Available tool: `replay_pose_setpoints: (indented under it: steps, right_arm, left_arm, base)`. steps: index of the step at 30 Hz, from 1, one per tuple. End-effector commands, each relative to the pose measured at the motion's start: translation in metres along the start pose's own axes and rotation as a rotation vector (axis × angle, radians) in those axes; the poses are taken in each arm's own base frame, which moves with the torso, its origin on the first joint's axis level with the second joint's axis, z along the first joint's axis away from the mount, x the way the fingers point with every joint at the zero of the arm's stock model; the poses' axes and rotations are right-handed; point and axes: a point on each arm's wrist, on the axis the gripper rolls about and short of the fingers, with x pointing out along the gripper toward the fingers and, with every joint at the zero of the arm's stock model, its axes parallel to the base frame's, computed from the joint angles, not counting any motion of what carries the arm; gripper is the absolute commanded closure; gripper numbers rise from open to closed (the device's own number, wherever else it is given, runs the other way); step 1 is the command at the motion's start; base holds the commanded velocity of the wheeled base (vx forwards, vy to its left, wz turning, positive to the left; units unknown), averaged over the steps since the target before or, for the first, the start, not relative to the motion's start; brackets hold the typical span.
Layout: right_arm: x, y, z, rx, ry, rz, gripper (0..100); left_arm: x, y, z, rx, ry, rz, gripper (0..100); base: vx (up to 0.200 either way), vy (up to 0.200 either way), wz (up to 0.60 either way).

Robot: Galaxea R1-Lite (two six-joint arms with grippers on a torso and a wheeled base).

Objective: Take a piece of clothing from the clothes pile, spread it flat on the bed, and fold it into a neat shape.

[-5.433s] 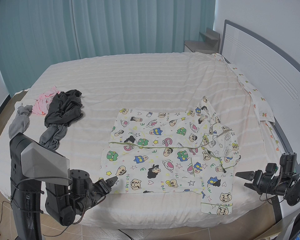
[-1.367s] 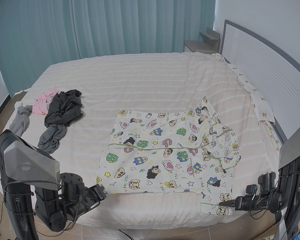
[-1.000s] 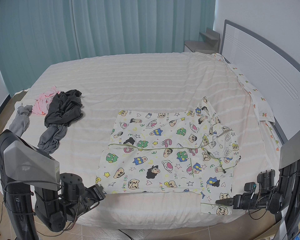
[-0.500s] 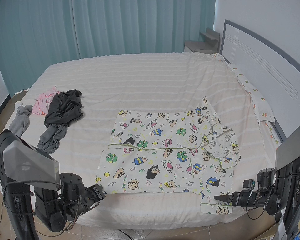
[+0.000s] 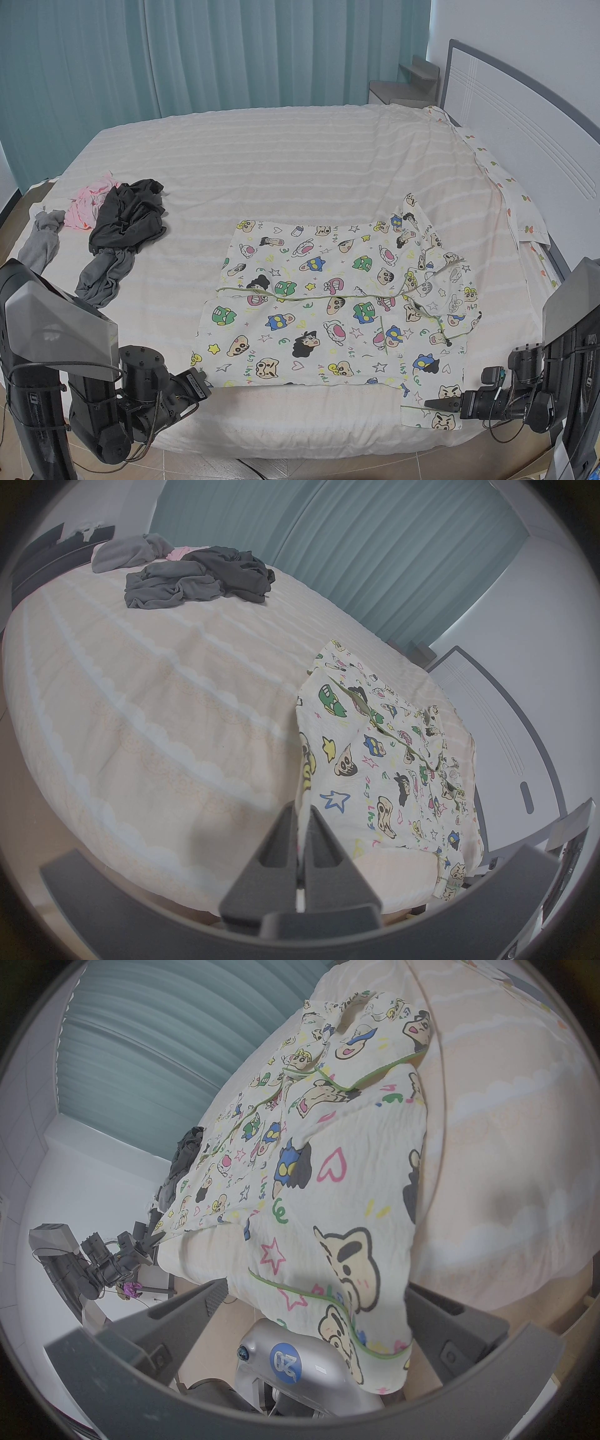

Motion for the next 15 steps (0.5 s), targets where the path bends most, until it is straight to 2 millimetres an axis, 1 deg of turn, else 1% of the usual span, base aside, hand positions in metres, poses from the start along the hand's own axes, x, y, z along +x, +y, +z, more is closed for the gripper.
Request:
replay_pose_setpoints:
  steps: [1,12,15]
  right_arm:
    - [0.0001,-0.0012,-0.0014,0.006,0.002,-0.003,100]
    - [-0.0021,-0.0039,-0.0042,0.021,0.009,-0.025,100]
    - [-0.0042,-0.0059,-0.0036,0.034,0.005,-0.036,100]
  left_arm:
    - [0.0,0.0001,0.0004,-0.002,-0.003,-0.001,100]
    - [-0.001,-0.0001,0.0004,0.002,-0.003,0.0,100]
    - [-0.0055,0.0001,0.0011,0.001,-0.004,0.001,100]
  base:
    - [0.0,0.0,0.0]
    - [0.0,0.0,0.0]
    - [0.0,0.0,0.0]
